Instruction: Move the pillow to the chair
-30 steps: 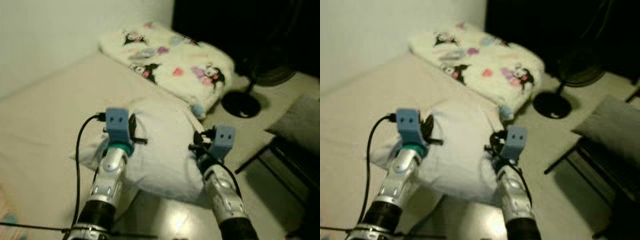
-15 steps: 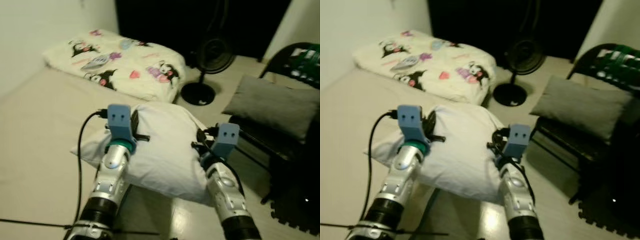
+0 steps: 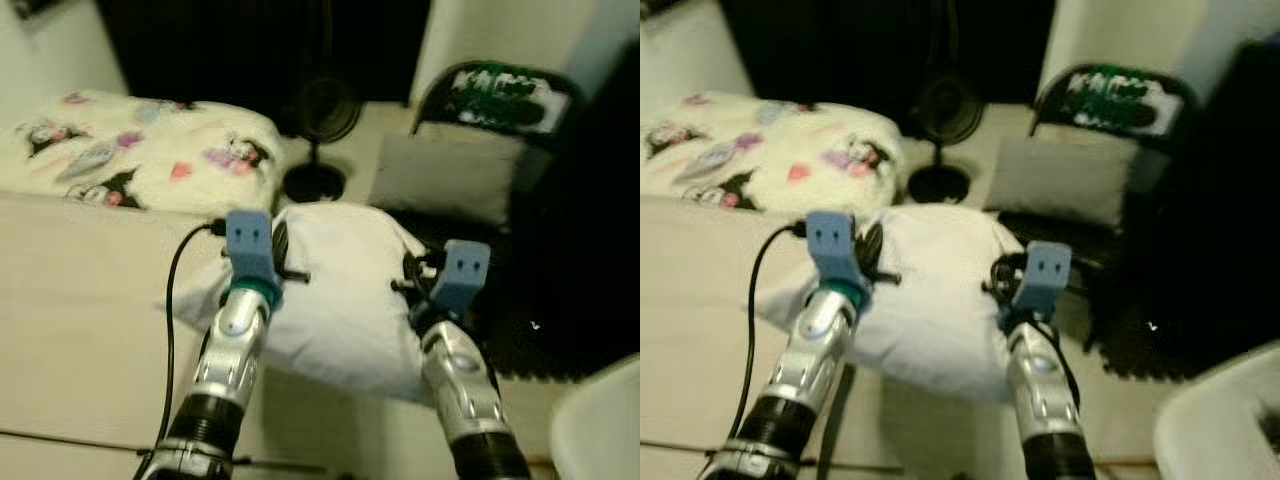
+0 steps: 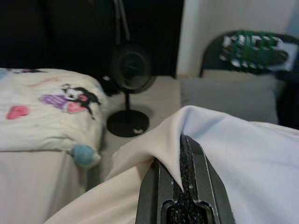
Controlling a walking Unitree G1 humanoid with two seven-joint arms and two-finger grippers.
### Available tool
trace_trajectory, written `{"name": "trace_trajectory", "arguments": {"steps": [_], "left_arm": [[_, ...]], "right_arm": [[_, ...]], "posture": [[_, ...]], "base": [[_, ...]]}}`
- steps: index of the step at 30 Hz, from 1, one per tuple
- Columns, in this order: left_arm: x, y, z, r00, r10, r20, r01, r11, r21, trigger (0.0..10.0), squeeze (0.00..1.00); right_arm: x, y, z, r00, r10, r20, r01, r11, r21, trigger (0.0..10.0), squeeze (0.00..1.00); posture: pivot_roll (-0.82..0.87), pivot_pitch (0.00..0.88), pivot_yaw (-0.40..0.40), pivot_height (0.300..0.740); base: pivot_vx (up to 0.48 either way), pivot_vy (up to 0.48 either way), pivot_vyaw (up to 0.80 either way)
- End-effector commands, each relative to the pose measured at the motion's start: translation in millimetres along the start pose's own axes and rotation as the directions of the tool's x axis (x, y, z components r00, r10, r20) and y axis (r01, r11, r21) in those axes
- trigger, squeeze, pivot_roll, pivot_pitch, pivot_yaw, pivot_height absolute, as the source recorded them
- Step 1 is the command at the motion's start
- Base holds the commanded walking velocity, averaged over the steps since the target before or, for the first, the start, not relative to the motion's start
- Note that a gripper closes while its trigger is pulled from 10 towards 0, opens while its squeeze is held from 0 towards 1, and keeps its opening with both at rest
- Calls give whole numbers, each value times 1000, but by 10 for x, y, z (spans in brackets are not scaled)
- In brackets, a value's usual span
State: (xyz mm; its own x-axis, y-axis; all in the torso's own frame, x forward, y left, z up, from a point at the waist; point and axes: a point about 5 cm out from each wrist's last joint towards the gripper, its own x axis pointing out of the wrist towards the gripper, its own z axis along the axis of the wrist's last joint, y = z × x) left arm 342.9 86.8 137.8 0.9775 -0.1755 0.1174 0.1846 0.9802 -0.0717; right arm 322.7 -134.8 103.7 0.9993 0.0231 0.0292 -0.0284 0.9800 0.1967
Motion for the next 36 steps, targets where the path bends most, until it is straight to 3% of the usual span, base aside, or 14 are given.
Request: {"name": "trace_trajectory", "arguments": {"steps": [1,36], "left_arm": [[27,-120,82,997,-54,47,54,998,12,10000,0],[-44,-131,27,996,-81,37,81,997,-16,10000,0]], "right_arm": [[19,94,72,998,41,39,-41,999,-14,10000,0],[27,134,117,997,55,60,-53,998,-27,10000,0]], "posture": [[-11,0,113,740],[-16,0,124,740]], "base": [[0,0,-800],[0,0,-800]]}}
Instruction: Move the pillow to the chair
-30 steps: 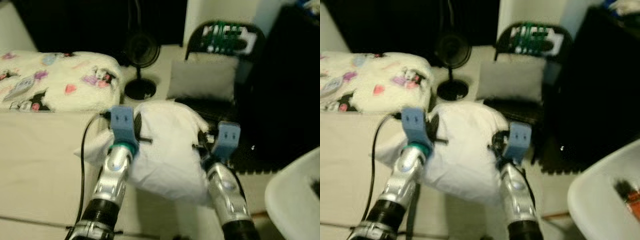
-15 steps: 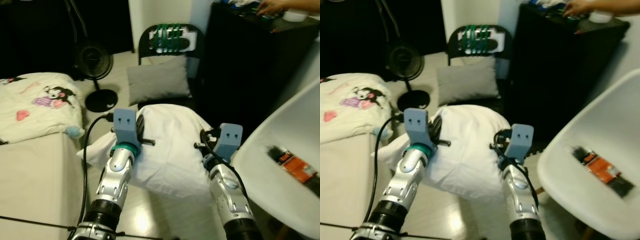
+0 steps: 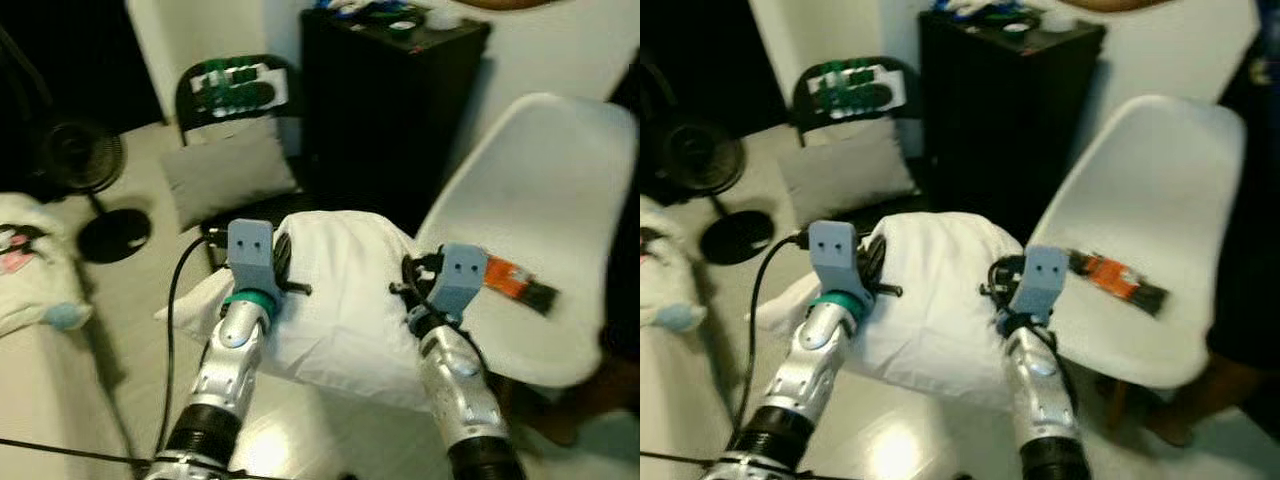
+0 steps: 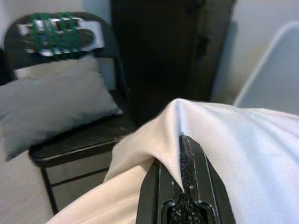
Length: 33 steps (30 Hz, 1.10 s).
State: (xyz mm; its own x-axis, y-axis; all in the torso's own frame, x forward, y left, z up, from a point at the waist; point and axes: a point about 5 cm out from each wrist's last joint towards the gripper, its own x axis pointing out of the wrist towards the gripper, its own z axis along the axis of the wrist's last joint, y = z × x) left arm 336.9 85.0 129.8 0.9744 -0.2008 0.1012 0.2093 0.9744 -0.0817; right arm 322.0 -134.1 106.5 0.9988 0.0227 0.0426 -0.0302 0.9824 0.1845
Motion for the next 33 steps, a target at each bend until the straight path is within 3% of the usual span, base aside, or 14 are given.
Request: {"name": "trace_trajectory", "arguments": {"steps": [1,11,22,33], "left_arm": [[21,-108,101,997,-57,54,57,998,-2,10000,0],[1,-109,144,994,-71,82,75,996,-45,10000,0],[16,-193,149,989,-126,78,127,992,-2,10000,0],[19,-127,151,992,-104,72,105,994,-10,10000,0]], "right_arm": [[34,119,93,998,52,48,-51,999,-14,10000,0],[48,150,148,996,65,69,-64,998,-24,10000,0],[40,114,145,996,57,70,-55,998,-32,10000,0],[80,141,186,994,74,78,-70,997,-44,10000,0]], "posture": [[-16,0,124,740],[-22,0,129,740],[-15,0,129,740],[-19,0,139,740]], "base": [[0,0,-800],[0,0,-800],[0,0,-800],[0,0,-710]]}}
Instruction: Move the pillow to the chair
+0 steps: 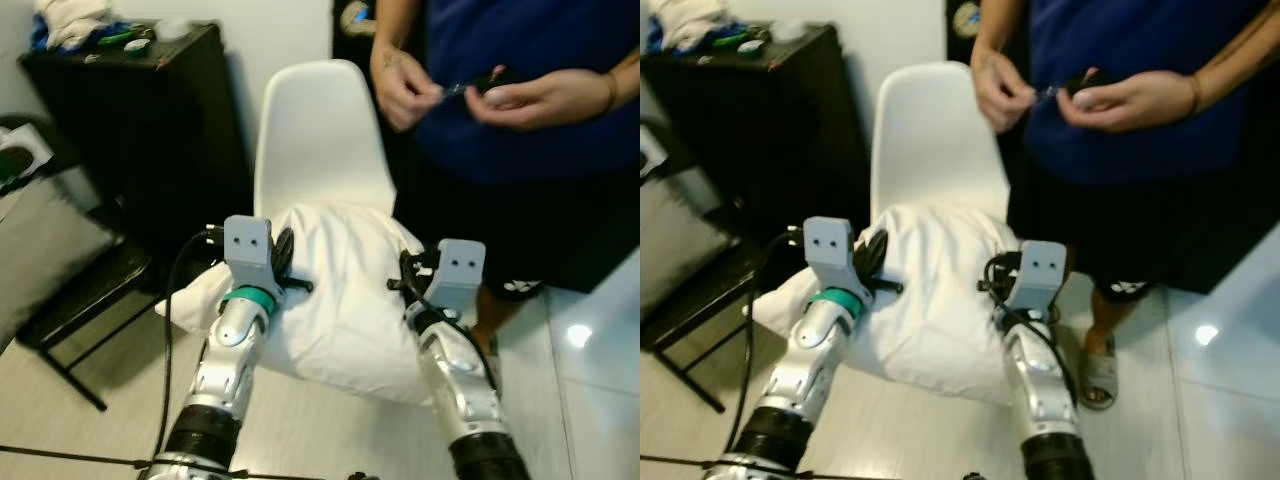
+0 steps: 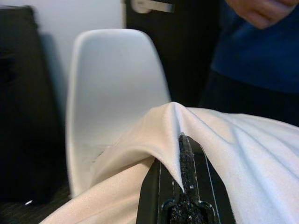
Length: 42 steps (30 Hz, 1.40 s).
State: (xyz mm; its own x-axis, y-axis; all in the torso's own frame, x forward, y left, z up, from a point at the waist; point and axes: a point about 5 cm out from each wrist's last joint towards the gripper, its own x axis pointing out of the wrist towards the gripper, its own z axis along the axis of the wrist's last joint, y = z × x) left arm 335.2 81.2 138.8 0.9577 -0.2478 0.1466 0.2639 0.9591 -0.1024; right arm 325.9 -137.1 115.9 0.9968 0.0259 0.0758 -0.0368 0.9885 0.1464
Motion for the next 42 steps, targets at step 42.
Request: {"name": "trace_trajectory", "arguments": {"steps": [42], "left_arm": [[30,-114,72,999,-39,37,40,999,-15,10000,0]], "right_arm": [[0,169,40,996,82,29,-82,997,-9,10000,0]], "posture": [[-9,0,121,740]], "base": [[299,0,0]]}}
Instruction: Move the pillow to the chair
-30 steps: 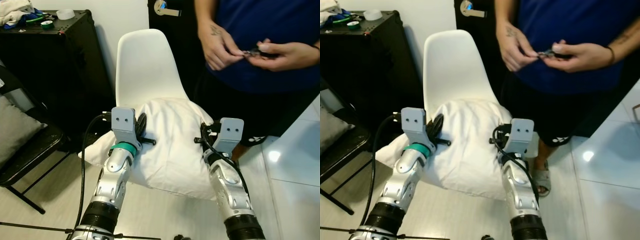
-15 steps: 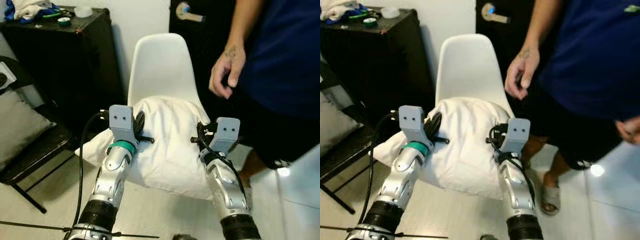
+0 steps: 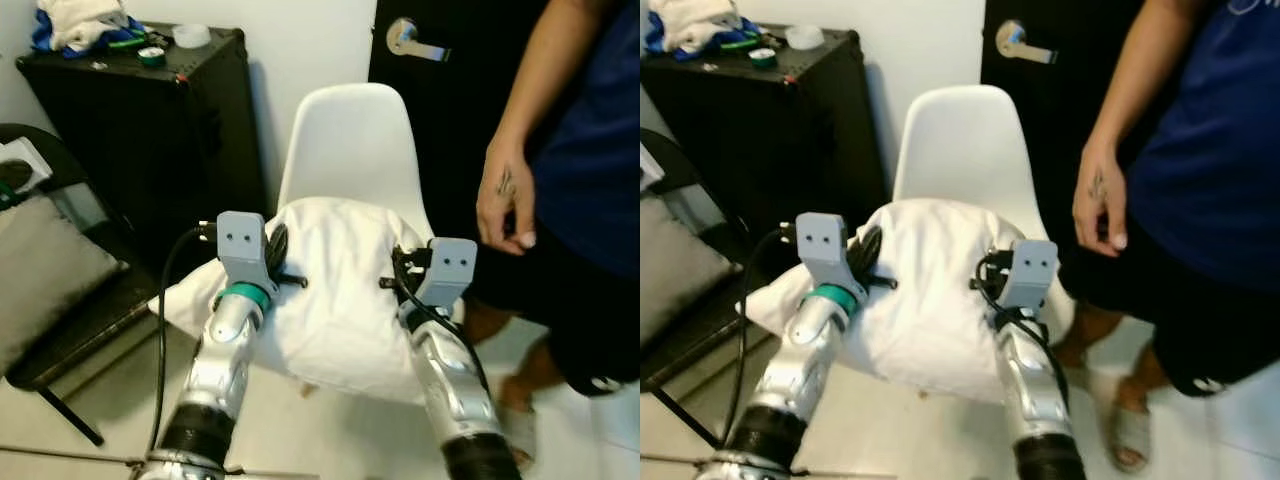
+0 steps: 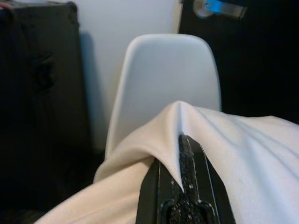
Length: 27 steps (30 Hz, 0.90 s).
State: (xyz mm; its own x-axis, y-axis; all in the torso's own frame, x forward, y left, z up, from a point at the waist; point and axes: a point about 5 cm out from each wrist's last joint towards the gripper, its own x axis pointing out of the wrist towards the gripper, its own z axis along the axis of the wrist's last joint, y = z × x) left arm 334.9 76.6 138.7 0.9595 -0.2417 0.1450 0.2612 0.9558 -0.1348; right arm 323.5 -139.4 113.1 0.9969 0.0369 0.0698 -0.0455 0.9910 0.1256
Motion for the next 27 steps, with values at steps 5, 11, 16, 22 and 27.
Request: {"name": "trace_trajectory", "arguments": {"steps": [5,11,16,22,27], "left_arm": [[17,-80,72,998,-52,33,52,999,16,10000,0],[20,-90,68,998,-57,31,57,998,15,10000,0],[23,-98,67,998,-62,31,62,998,14,10000,0],[41,-116,74,997,-69,33,69,998,10,10000,0],[45,-120,76,997,-71,34,71,997,9,10000,0]], "right_arm": [[15,189,62,997,68,38,-68,998,15,10000,0],[10,181,65,997,62,41,-63,998,11,10000,0],[11,176,73,997,59,46,-59,998,9,10000,0],[26,152,107,997,51,58,-51,999,7,10000,0],[30,148,114,997,50,61,-50,999,6,10000,0]], "posture": [[-10,0,125,740],[-18,0,131,740],[-19,0,132,740],[-27,0,135,740],[-27,0,135,740]], "base": [[319,0,-754],[316,0,-267],[313,0,0],[303,0,0],[300,0,0]]}}
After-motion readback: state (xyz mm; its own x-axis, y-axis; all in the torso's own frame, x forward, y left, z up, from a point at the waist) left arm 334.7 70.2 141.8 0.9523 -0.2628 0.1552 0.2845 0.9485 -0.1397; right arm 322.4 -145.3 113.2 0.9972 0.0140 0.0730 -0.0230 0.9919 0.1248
